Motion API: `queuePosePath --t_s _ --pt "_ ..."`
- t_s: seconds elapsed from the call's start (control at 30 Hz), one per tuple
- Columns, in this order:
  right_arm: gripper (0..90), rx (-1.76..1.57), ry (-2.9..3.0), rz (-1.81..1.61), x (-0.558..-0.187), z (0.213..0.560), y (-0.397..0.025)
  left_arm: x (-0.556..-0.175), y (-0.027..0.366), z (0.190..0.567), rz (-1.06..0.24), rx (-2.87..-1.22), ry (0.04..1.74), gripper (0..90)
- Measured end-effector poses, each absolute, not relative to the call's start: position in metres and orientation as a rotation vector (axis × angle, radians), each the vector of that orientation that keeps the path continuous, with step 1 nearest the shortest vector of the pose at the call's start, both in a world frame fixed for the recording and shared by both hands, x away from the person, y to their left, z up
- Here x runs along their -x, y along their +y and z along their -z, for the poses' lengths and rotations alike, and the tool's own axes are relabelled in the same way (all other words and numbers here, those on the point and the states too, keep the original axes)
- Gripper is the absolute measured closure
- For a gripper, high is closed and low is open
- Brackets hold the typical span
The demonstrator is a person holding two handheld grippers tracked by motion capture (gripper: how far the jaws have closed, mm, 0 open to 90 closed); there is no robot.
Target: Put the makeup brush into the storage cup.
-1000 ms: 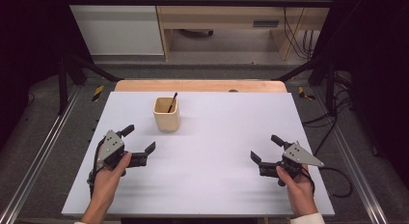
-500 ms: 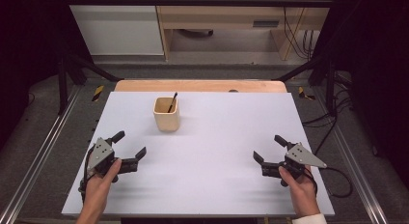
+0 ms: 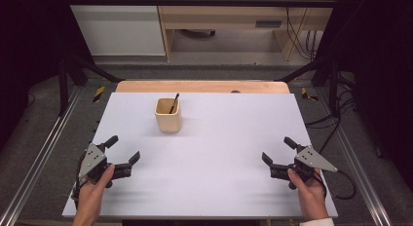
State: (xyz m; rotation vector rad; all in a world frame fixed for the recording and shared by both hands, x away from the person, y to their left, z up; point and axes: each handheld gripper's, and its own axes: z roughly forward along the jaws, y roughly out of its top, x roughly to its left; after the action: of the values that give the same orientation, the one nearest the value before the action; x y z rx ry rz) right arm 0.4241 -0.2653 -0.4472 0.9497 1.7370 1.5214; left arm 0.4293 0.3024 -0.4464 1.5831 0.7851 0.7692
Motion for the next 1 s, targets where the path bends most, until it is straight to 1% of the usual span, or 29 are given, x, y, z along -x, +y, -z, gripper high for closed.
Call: queuePosePath --t_s 0.6,0.83,1.0 --pt "1.9 -0.931 1.737 -1.506 -0.420 0.452 -0.274 -0.419 0.315 0.458 -0.754 -1.563 0.778 1.7" --pt "1.8 -0.930 1.725 -1.541 -0.420 0.453 -0.272 -0.417 0.314 0.455 -0.776 -1.535 0.728 1.7" --pt "1.8 -0.930 1.724 -1.540 -0.422 0.454 -0.270 -0.415 0.313 0.452 -0.762 -1.530 0.722 1.7"
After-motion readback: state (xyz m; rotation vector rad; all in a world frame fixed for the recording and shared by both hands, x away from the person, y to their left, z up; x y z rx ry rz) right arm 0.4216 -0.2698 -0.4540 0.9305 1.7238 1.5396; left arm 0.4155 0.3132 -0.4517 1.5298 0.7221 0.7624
